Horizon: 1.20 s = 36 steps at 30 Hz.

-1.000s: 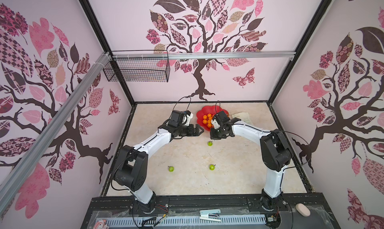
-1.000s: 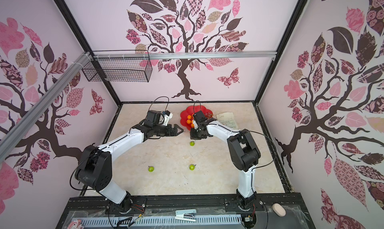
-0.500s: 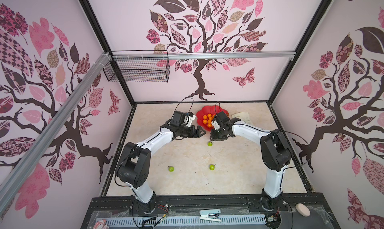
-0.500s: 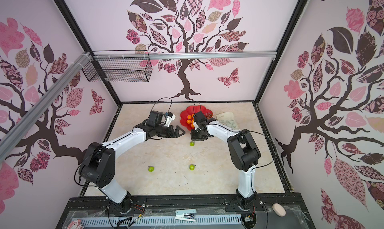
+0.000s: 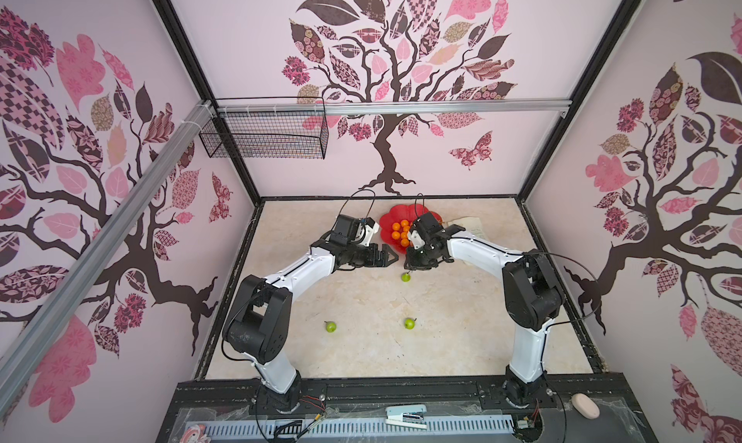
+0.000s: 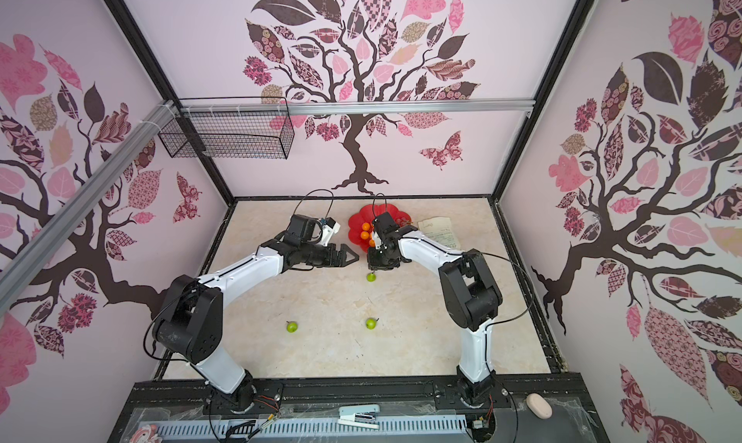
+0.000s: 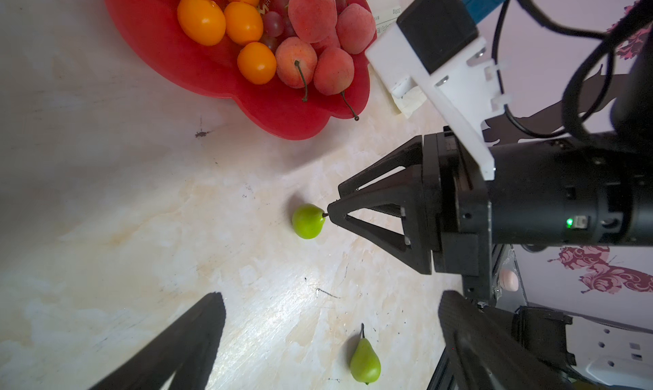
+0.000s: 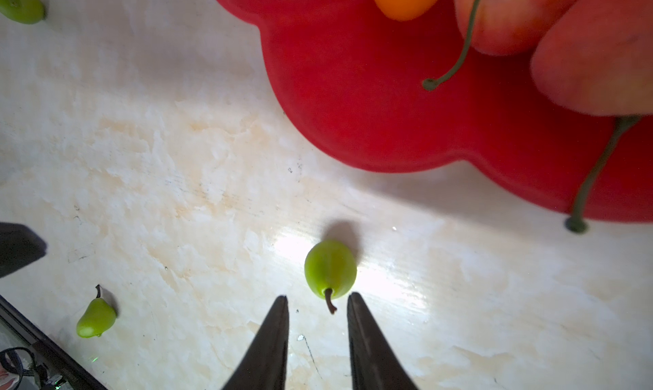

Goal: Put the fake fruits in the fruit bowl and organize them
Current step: 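Close the right gripper on the green pear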

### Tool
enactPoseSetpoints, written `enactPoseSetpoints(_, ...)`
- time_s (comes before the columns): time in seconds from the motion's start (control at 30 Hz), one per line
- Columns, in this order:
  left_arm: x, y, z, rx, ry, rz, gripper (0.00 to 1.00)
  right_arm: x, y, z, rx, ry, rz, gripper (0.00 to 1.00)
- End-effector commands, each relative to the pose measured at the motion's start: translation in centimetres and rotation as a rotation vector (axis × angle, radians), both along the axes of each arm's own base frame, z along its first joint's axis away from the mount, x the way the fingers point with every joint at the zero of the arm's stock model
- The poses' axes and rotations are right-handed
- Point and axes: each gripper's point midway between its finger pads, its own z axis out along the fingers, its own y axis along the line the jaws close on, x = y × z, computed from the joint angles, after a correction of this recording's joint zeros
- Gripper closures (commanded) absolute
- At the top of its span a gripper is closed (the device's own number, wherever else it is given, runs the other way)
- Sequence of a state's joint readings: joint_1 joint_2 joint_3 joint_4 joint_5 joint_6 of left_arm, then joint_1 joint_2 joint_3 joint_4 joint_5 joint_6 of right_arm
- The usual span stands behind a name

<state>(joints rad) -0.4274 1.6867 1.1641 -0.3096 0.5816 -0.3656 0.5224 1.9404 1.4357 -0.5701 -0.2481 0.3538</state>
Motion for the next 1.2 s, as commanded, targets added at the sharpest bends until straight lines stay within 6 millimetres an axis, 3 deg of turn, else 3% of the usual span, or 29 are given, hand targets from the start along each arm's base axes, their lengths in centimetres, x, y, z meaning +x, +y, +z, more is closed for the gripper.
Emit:
enactPoseSetpoints(0.0, 0.8, -0.8, 1.5, -0.018, -0.040, -0.022, 0.02, -0.5, 0.3, -1.2, -0.021, 0.053, 0.024, 0.68)
enactPoseSetpoints(0.23, 0.4, -1.4, 1.3, -0.029, -0.028, -0.048, 0.02, -0.5, 0.4, -1.7, -0.022, 0.069, 0.032, 0.69)
enactPoseSetpoints(0.5, 0.4, -1.4, 1.4, -0.031, -0.026, -0.051, 0.02, -0.5, 0.7, -1.9, -0.016, 0.078, 0.038, 0.79)
enactPoseSetpoints(0.8, 0.4, -1.5, 1.5, -0.033, -0.027, -0.053, 0.02, -0.4, 0.6, -2.3, -0.027, 0.089, 0.036, 0.80)
enactPoseSetpoints(1.17, 0.4, -1.5, 1.6, -0.036, -0.028, -0.054, 0.02, -0.1, 0.7, -2.1, -0.027, 0.078, 0.034, 0.90)
